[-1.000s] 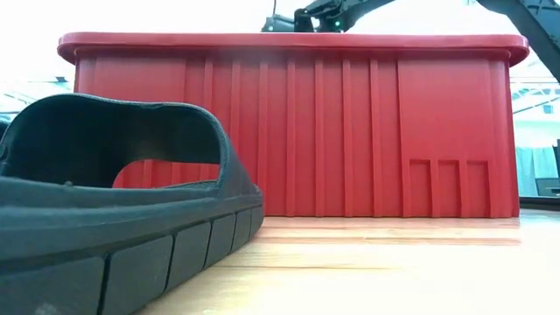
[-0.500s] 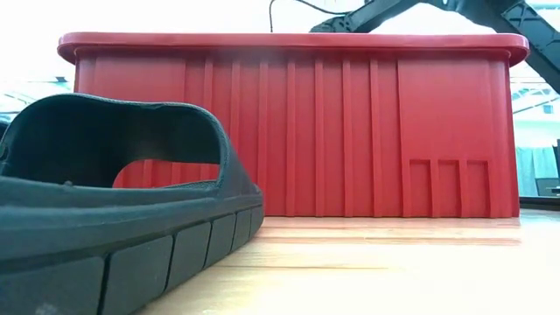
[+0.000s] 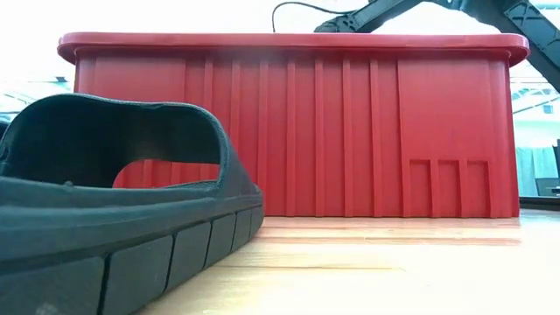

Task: Pick and place slides into bin
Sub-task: Stack the black slide on top of the black slide in the red bin

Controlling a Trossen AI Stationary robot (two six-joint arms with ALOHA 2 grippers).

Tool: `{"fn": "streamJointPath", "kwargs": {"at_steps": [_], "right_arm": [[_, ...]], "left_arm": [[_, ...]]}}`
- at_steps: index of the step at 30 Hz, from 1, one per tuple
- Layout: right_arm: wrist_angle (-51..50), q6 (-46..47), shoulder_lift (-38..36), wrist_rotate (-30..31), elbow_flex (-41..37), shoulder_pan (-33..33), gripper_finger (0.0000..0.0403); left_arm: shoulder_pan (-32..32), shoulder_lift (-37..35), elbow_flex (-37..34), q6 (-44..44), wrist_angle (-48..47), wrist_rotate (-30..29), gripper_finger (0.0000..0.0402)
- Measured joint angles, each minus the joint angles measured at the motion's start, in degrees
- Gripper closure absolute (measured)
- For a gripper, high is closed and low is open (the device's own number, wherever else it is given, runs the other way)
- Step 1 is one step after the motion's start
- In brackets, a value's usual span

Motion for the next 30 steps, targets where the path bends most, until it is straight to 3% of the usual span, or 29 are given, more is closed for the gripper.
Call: {"fn": "streamJointPath", "kwargs": {"at_steps": [13,25,30], "right_arm": [[18.71,10.24,-9.0,-11.84,0.0,4.34,0.0196],[41.61,29.45,-20.57,-12.08,0.02,11.23,0.0195],[52.67,35.27,-24.04,-12.08,0.07,15.42,0.0195]], "left_arm": [[-0.01,0.09,0.0,0.32,0.04,-0.09,0.0176],[0.0,1.52,0.0,0.28,1.03,0.39,0.0176],[-0.02,2.83,0.0,0.12,3.98,5.59,0.0176]]}}
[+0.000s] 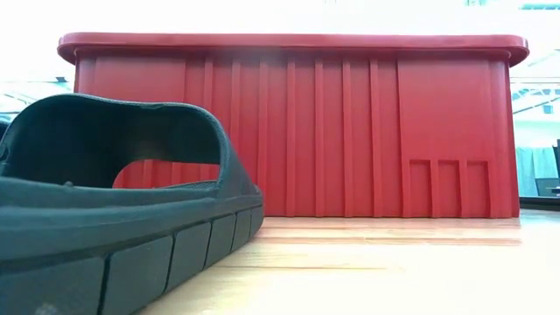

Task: Pick and place slides into bin
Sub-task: Stack the black slide on top of the black slide in the red bin

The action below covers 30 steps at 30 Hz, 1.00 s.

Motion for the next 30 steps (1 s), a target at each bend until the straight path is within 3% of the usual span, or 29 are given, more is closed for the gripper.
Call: {"fn": "streamJointPath", "kwargs": {"at_steps": [9,17,24,30], "right_arm": [[19.23,2.36,-0.47,0.0,0.04,11.0,0.0195],[16.59,-1.34,-0.2,0.48,0.04,22.09,0.0195],[15.31,-7.73,-0.2,11.52,0.04,29.37,0.0195],[15.79,-9.53,-0.2,21.33,0.04,31.87,0.0195]], "left_arm": [[-0.15,4.76,0.0,-6.21,0.55,13.26,0.0176],[-1.61,11.53,0.0,-11.72,-3.43,15.35,0.0176],[-2.1,18.07,-0.02,-19.88,-16.66,16.76,0.0176],[-0.3,22.9,-0.02,-20.06,-26.54,21.15,0.0176]]}}
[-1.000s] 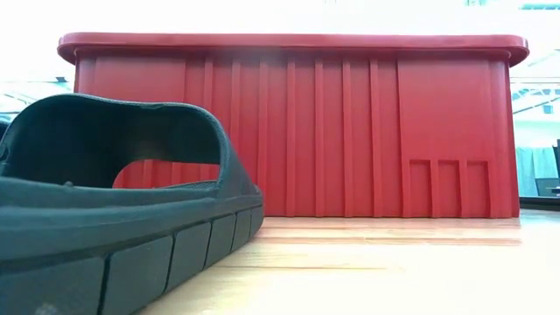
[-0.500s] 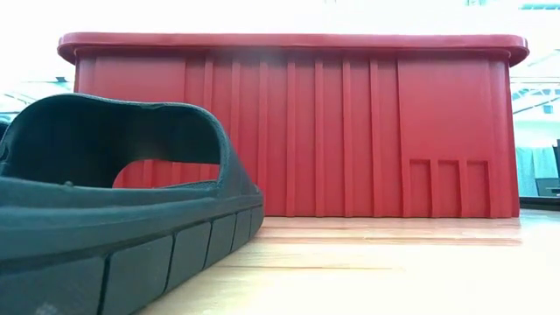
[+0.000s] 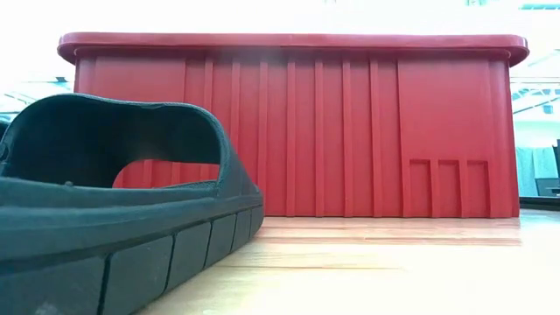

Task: Pick and place slides into bin
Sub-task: Stack the black slide on top of the black slide in the red bin

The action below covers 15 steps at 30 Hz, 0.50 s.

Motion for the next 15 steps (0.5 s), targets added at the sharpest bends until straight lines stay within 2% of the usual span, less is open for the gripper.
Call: {"fn": "streamJointPath", "kwargs": {"at_steps": [4,8,15], "right_arm": [[0.4,2.24,0.0,3.44,0.0,0.39,0.0195],[2.1,4.81,0.01,4.48,-0.02,0.41,0.0195],[5.92,4.57,1.38,4.39,-0.04,1.78,0.0195]], "left_arm": [[3.5,3.37,-0.02,2.99,-5.52,5.5,0.0176],[6.38,6.15,-0.07,7.35,-3.94,12.38,0.0176],[9.72,10.87,-0.46,12.07,1.05,15.73,0.0176]]}}
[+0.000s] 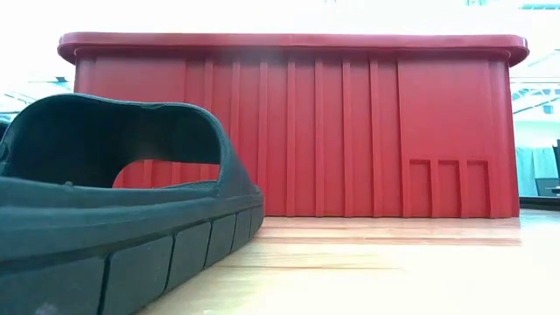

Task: Pick and place slides into bin
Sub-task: Stack the black slide on top of the black slide in the red bin

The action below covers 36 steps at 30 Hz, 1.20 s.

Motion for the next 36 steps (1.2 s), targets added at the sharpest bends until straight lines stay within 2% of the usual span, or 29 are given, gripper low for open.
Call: {"fn": "streamJointPath", "kwargs": {"at_steps": [2,9,20,30,36], "right_arm": [[0.92,-0.18,0.48,0.01,-0.04,0.99,0.0195],[3.09,-1.0,0.65,1.59,-0.04,4.57,0.0195],[4.29,-5.25,0.63,7.44,-0.04,7.2,0.0195],[3.83,-5.25,0.63,7.46,-0.04,6.8,0.0195],[3.84,-5.25,0.63,7.46,-0.04,6.71,0.0195]], "left_arm": [[1.06,1.04,-2.59,0.87,2.15,1.62,0.0176],[5.03,0.69,-19.66,-1.6,21.41,11.51,0.0176],[8.71,0.81,-35.34,-9.77,39.64,11.66,0.0176],[12.45,0.75,-37.27,-10.21,43.74,10.54,0.0177],[14.17,2.92,-37.06,-9.77,44.94,12.39,0.0177]]}}
